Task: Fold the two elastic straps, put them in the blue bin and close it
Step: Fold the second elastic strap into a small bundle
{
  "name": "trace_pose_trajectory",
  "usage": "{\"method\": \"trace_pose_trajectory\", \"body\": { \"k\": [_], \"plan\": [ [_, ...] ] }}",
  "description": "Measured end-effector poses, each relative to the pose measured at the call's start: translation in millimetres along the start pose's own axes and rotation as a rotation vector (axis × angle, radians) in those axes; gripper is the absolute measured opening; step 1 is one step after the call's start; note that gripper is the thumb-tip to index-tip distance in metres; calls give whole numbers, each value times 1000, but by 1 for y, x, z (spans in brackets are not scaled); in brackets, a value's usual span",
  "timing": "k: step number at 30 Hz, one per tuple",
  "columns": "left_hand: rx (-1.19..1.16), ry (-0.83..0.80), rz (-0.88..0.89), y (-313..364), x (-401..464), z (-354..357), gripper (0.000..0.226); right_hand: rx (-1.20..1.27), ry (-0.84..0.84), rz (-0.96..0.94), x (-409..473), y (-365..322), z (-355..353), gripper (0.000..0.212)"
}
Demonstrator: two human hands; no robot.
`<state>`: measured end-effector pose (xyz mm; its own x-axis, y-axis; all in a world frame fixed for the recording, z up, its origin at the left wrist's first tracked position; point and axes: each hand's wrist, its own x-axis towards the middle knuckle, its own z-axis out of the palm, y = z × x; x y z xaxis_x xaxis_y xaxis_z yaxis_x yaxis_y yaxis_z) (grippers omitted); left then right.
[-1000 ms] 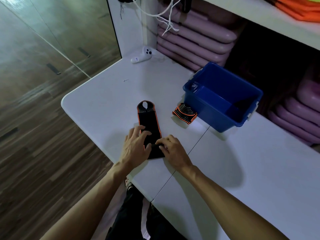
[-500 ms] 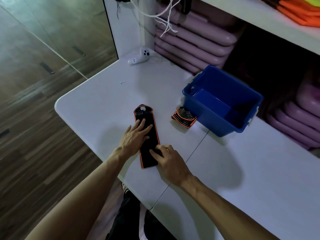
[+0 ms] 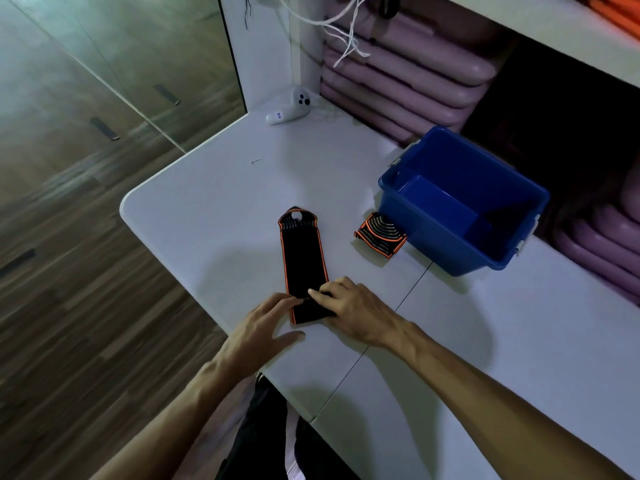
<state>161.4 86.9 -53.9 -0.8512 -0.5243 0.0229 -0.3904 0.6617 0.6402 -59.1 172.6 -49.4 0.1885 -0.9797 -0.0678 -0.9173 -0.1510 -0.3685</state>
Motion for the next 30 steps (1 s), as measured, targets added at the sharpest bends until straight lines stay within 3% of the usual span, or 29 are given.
{"method": "trace_pose_trajectory", "body": {
  "k": [3,8,13,16,21,26,30],
  "plan": [
    [17,46,-90,-4,10,5,45,170,-51,56,9,4,-11,54],
    [-47,78,-207,-6,29,-8,33,457,-57,268,22,4,-26,26],
    [-158,67,-387,1,50,-13,28,582,55,411,30,7,-10,34],
    [-127,76,-429,2,59,-10,32,552,136,419,36,6,-9,39],
    [69,199,-313,9,52,-5,26,514,291,385,39,0,-4,19],
    [207,255,-148,5,43,1,25,232,146,242,24,11,-1,61],
    [229,104,-149,-6,37,2,50,134,140,155,29,16,-5,60]
  ]
}}
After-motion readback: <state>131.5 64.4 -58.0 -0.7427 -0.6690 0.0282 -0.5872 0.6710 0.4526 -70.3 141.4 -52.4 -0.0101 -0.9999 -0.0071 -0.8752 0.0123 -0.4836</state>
